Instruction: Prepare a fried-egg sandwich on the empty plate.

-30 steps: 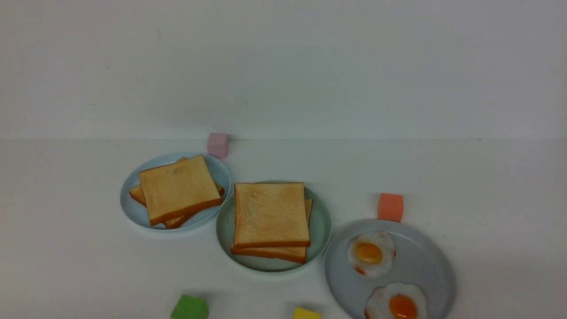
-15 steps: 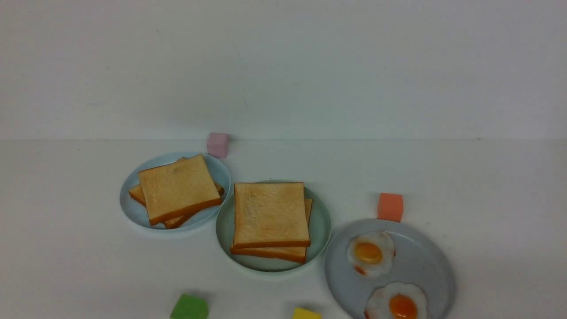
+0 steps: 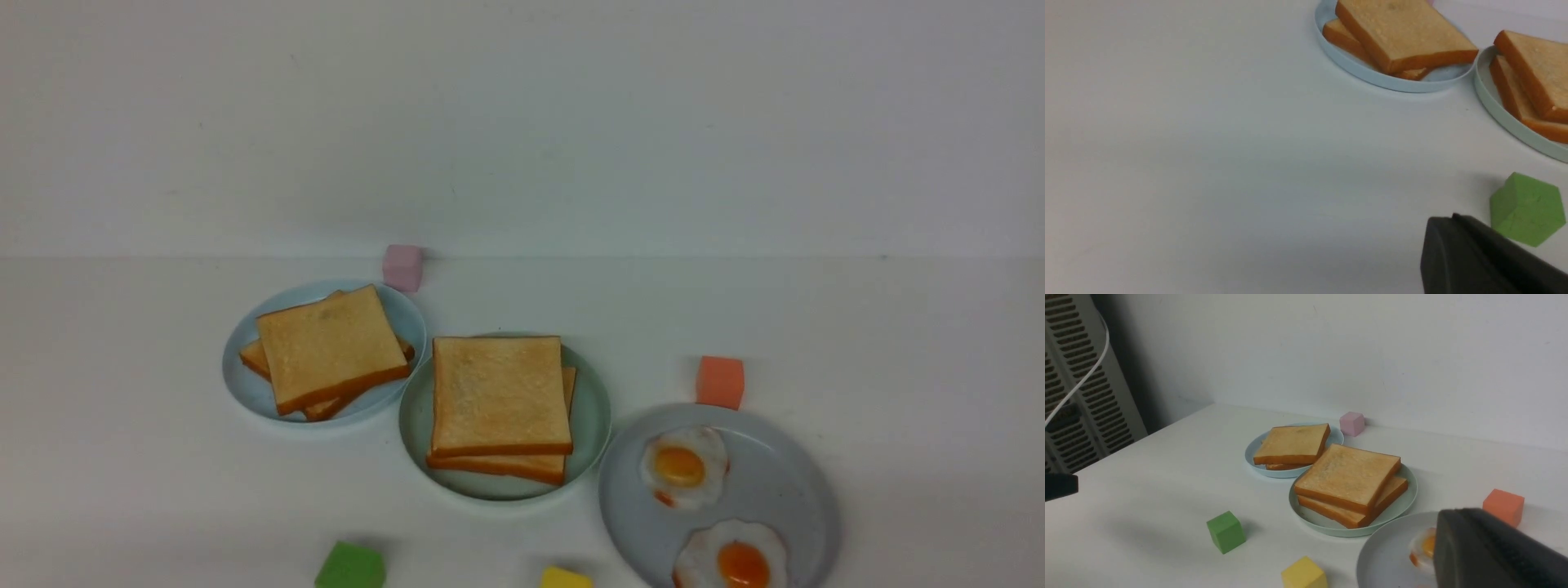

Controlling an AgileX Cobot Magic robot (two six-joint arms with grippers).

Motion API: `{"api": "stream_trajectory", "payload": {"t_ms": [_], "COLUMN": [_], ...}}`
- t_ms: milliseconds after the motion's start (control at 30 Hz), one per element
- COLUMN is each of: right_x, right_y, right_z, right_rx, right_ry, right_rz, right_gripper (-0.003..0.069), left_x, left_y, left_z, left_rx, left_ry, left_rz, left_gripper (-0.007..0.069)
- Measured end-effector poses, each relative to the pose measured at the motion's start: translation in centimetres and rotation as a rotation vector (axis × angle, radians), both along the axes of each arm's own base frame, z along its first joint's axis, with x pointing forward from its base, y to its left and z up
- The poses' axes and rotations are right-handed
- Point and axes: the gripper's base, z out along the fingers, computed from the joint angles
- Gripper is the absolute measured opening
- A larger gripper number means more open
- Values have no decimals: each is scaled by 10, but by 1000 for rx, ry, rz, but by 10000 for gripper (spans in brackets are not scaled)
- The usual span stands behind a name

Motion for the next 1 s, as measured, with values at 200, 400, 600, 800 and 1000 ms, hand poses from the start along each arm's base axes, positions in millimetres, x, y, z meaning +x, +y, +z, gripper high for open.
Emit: {"api": "stream_trajectory", "payload": {"t_ms": [200, 400, 600, 800, 1000], "right_x": [0, 0, 0, 1, 6], "right_y": [0, 0, 0, 0, -7], "right_z": [0, 0, 0, -2, -2], "right_rx": [0, -1, -2, -48, -152], "right_ry": [1, 2, 2, -21, -109], "right_rz": [0, 1, 1, -5, -135], "right_gripper": [25, 32, 43, 49, 53], "left_x": [0, 0, 0, 0, 0], "left_y": [2, 3, 2, 2, 2], "left_z": [0, 0, 0, 0, 0], "left_rx": [0, 2, 2, 2, 2], "left_ry": [-2, -3, -5, -5, -6], "left_rz": [49, 49, 48, 48, 48], "left_gripper": [11, 17, 22, 29, 36]}}
